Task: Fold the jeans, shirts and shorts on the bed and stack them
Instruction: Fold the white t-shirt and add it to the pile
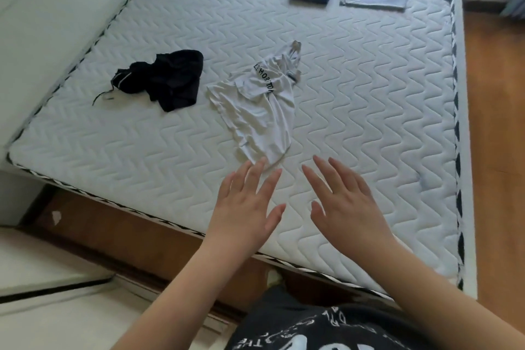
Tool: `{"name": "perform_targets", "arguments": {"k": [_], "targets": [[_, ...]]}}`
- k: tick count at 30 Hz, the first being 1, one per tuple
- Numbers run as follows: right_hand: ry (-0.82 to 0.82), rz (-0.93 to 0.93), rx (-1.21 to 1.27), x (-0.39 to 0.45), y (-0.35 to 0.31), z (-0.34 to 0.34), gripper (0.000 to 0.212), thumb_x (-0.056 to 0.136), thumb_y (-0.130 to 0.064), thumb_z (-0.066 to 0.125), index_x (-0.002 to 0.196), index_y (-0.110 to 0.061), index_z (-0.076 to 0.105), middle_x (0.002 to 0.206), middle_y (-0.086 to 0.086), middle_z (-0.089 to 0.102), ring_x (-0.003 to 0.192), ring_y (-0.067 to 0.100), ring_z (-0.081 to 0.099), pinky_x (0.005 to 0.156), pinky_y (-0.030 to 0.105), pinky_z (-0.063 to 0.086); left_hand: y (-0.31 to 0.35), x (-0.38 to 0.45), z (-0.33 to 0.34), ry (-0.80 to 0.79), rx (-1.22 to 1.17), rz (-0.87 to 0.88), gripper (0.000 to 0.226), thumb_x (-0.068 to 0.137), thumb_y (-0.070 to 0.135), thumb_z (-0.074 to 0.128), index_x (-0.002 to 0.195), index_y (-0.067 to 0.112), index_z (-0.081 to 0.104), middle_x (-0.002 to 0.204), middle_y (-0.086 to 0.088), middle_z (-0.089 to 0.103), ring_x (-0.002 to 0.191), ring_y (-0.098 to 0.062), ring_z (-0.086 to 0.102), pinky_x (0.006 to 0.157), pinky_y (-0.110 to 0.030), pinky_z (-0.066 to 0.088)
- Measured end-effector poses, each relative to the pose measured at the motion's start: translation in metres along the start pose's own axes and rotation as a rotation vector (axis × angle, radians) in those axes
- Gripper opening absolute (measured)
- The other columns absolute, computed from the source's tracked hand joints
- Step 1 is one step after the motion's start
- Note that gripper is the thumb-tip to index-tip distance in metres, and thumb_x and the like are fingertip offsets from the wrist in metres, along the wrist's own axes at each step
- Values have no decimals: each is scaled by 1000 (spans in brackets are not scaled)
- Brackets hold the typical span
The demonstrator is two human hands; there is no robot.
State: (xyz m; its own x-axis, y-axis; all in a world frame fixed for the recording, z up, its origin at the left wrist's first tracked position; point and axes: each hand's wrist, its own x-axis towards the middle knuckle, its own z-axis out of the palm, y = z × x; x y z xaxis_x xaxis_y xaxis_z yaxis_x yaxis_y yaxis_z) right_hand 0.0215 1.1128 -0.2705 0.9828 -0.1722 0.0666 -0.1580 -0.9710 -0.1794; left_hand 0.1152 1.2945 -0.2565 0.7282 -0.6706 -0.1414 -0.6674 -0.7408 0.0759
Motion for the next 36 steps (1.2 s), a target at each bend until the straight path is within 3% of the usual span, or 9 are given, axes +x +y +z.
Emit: {"name": "perform_targets", "arguments": {"k": [12, 15, 19, 21, 26, 34, 36], "targets": [[-130, -33, 55, 40, -2, 6, 64, 93, -26, 53, 153, -20, 31, 160, 5, 25, 147, 27, 24, 119, 44, 19, -23, 16, 6, -21, -49, -96, 62, 99, 50, 37, 156, 34, 17, 163, 1, 17, 150, -23, 13, 120, -40, 10], [-137, -76, 59, 57, -1, 11, 65, 93, -26, 50, 154, -21, 28, 161, 4, 23, 148, 27, 22, 119, 43, 19, -30, 15, 6, -23, -37, -129, 60, 100, 49, 36, 155, 34, 18, 163, 2, 17, 150, -22, 13, 120, -38, 8], [-197, -125, 23, 80, -4, 21, 67, 96, -29, 41, 156, -24, 13, 164, 2, 11, 150, 24, 10, 121, 40, 7, -45, 24, 7, -21, -28, -185, 60, 101, 51, 30, 156, 36, 11, 164, 3, 11, 150, -20, 7, 120, -37, 5], [-212, -136, 24, 90, -12, 23, 66, 95, -27, 44, 156, -24, 17, 163, 2, 14, 150, 24, 13, 120, 39, 9, -54, 29, 6, -16, -37, -183, 61, 101, 51, 31, 156, 36, 11, 164, 3, 11, 150, -20, 7, 120, -37, 6], [-171, -134, 57, 122, -44, 34, 59, 95, -28, 50, 151, -20, 35, 158, 5, 31, 144, 28, 30, 117, 44, 24, -99, 49, 10, 4, -36, -158, 61, 101, 50, 31, 156, 34, 12, 164, 2, 11, 150, -21, 6, 120, -38, 7], [-267, 41, 8, 183, -122, 86, 64, 99, -34, 36, 157, -26, 10, 165, -3, 5, 150, 22, 10, 121, 39, 9, -220, 105, 20, -11, -22, 88, 61, 101, 45, 35, 156, 31, 14, 162, -1, 17, 149, -22, 13, 119, -39, 10], [-289, 104, 5, 191, -143, 96, 65, 98, -34, 39, 156, -25, 13, 164, -2, 9, 150, 23, 12, 120, 39, 11, -253, 116, 24, -24, -31, 151, 61, 100, 44, 38, 156, 29, 18, 161, -2, 21, 148, -23, 17, 117, -40, 14]]}}
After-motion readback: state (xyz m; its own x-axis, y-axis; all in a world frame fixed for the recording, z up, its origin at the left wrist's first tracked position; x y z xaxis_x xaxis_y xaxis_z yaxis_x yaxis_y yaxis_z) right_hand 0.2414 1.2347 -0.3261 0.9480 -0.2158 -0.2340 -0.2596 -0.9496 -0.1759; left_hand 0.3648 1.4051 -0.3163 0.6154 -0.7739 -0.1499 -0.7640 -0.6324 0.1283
